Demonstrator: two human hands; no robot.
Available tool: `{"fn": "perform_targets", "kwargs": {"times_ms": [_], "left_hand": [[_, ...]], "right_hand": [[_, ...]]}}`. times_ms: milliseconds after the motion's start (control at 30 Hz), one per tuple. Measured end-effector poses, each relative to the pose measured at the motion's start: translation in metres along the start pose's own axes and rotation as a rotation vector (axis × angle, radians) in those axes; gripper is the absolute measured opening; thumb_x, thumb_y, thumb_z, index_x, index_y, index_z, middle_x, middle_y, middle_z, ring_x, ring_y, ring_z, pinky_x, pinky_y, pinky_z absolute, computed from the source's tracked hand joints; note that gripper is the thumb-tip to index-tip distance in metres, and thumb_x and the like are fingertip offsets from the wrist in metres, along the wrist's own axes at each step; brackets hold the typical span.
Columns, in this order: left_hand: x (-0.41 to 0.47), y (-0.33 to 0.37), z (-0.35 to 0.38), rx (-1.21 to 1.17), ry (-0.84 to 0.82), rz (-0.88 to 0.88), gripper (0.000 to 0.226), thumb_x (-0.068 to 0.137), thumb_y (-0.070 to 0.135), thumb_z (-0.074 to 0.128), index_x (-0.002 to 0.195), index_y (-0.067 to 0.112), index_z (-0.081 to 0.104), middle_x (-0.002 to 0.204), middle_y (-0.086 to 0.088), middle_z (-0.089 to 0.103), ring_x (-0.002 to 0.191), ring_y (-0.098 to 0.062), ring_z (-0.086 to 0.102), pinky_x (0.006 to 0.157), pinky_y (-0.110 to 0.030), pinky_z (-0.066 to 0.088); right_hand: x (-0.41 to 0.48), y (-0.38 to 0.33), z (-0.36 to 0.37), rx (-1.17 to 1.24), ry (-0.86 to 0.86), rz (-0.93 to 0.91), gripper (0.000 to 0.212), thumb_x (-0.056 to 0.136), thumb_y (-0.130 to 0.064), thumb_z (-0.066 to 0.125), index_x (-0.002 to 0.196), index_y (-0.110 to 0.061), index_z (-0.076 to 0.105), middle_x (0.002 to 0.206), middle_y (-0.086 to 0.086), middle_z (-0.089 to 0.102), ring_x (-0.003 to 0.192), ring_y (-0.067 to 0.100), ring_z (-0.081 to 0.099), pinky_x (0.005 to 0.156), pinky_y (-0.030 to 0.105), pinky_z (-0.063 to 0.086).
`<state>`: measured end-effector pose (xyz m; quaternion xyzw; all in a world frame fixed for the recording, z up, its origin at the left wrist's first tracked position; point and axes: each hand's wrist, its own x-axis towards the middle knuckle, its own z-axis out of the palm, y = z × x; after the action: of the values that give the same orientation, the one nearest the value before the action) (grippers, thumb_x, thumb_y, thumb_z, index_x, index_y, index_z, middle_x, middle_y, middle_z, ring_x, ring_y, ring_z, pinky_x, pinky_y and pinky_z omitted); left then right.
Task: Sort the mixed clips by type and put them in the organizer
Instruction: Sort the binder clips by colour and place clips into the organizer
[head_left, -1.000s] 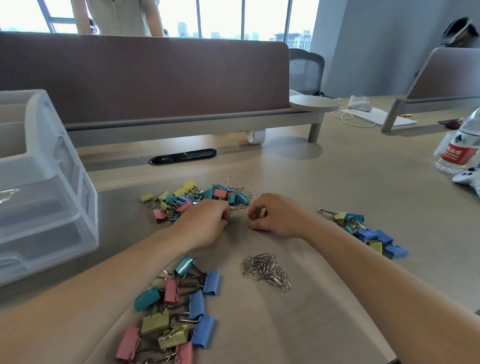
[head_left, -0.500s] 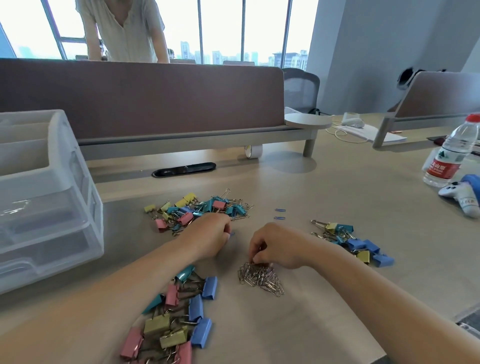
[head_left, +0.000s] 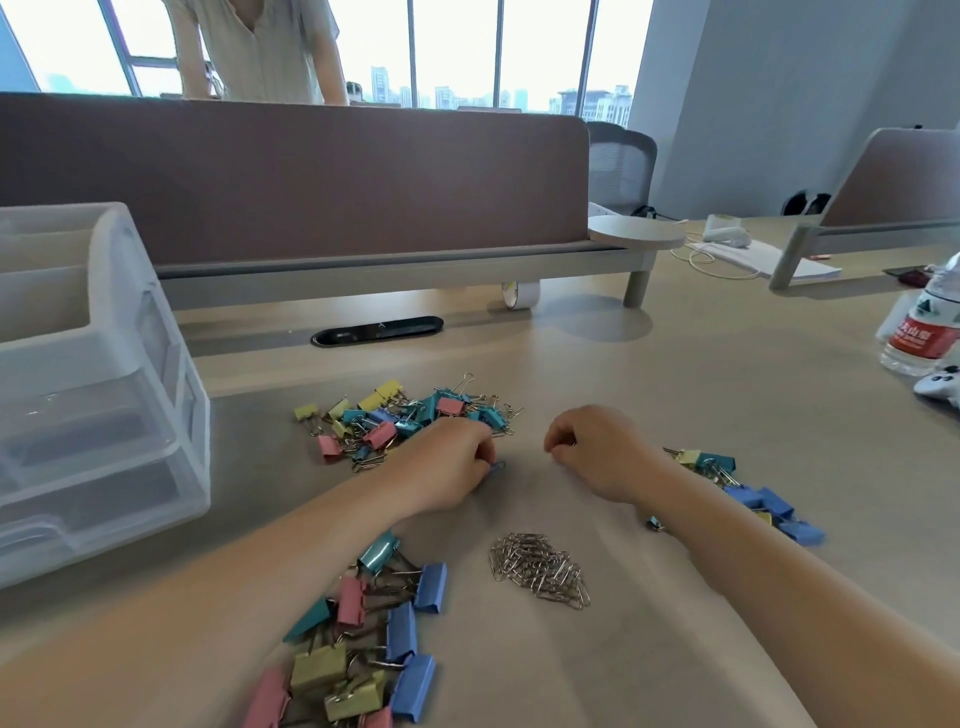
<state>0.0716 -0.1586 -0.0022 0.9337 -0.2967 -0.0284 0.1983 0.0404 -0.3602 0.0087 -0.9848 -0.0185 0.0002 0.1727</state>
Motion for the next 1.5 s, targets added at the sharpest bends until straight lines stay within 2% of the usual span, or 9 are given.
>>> {"fn": "perform_targets", "kwargs": {"times_ms": [167,267,433,600,900,1167,1300,1400,1500], "left_hand": [[0.025,0.013,0.007,0.024,-0.026,0.049,0.009,0.091,0.016,0.057,0.093,0.016,0.066,0.091,0.002,0.063,0.083,-0.014,0.057,0.067,-0.027,0.041],[0.038,0.020,0.012,0.010,-0.020,0.046,0.010,0.090,0.017,0.057,0.093,0.018,0.067,0.094,0.001,0.065,0.086,-0.018,0.060,0.074,-0.030,0.050],[0.051,0.027,0.019,0.002,-0.013,0.063,0.011,0.089,0.016,0.058,0.092,0.020,0.068,0.092,0.001,0.067,0.085,-0.017,0.062,0.073,-0.027,0.049],[0.051,0.031,0.023,-0.040,-0.011,0.068,0.010,0.087,0.019,0.063,0.092,0.022,0.072,0.093,0.003,0.069,0.086,-0.016,0.063,0.079,-0.031,0.053],[0.026,0.036,0.010,-0.110,0.003,0.075,0.015,0.090,0.015,0.058,0.095,0.020,0.072,0.085,0.005,0.070,0.070,-0.005,0.063,0.060,-0.018,0.046],[0.005,-0.004,-0.024,-0.028,0.133,-0.036,0.007,0.092,0.019,0.061,0.091,0.024,0.066,0.094,0.007,0.065,0.086,-0.010,0.060,0.074,-0.026,0.044],[0.014,-0.026,-0.035,0.082,0.143,-0.091,0.018,0.090,0.019,0.063,0.107,0.018,0.068,0.107,0.002,0.061,0.094,-0.016,0.057,0.081,-0.030,0.047],[0.023,-0.031,-0.037,0.170,0.098,-0.061,0.023,0.089,0.024,0.065,0.110,0.016,0.065,0.103,0.000,0.052,0.093,-0.018,0.053,0.078,-0.032,0.045],[0.033,-0.033,-0.034,0.253,0.052,0.003,0.012,0.089,0.025,0.064,0.094,0.014,0.061,0.097,0.000,0.049,0.094,-0.019,0.049,0.071,-0.030,0.036]], "right_hand": [[0.021,0.024,-0.004,-0.127,0.071,0.108,0.026,0.089,-0.013,0.055,0.113,-0.014,0.066,0.117,0.007,0.055,0.102,0.030,0.059,0.090,0.037,0.049],[0.028,0.032,-0.008,-0.171,0.012,0.148,0.036,0.090,-0.003,0.044,0.121,-0.008,0.061,0.121,0.010,0.050,0.106,0.033,0.058,0.093,0.043,0.050],[0.038,0.039,-0.005,-0.169,-0.020,0.094,0.010,0.087,-0.008,0.053,0.088,-0.016,0.058,0.102,-0.001,0.048,0.089,0.021,0.053,0.074,0.027,0.041],[0.032,0.036,-0.002,-0.059,-0.016,0.048,0.016,0.085,-0.010,0.059,0.086,-0.026,0.060,0.097,-0.003,0.060,0.090,0.019,0.056,0.072,0.025,0.039],[0.006,0.014,-0.005,-0.044,-0.082,-0.049,0.021,0.085,-0.009,0.059,0.097,-0.019,0.074,0.103,-0.001,0.068,0.094,0.018,0.060,0.072,0.021,0.038],[0.007,0.004,-0.006,-0.033,-0.024,-0.035,0.022,0.086,-0.010,0.054,0.095,-0.019,0.073,0.103,-0.001,0.069,0.091,0.017,0.060,0.075,0.025,0.045],[0.022,-0.011,0.002,0.006,0.046,-0.068,0.020,0.088,-0.015,0.056,0.102,-0.019,0.071,0.102,-0.002,0.068,0.094,0.017,0.062,0.079,0.027,0.047],[0.037,-0.022,0.007,-0.001,0.048,-0.108,0.026,0.091,-0.016,0.059,0.114,-0.019,0.069,0.109,-0.001,0.065,0.092,0.016,0.059,0.080,0.026,0.046],[0.051,-0.029,0.012,-0.033,0.019,-0.120,0.035,0.090,-0.019,0.060,0.125,-0.023,0.063,0.117,0.000,0.060,0.102,0.019,0.058,0.089,0.032,0.048]]}}
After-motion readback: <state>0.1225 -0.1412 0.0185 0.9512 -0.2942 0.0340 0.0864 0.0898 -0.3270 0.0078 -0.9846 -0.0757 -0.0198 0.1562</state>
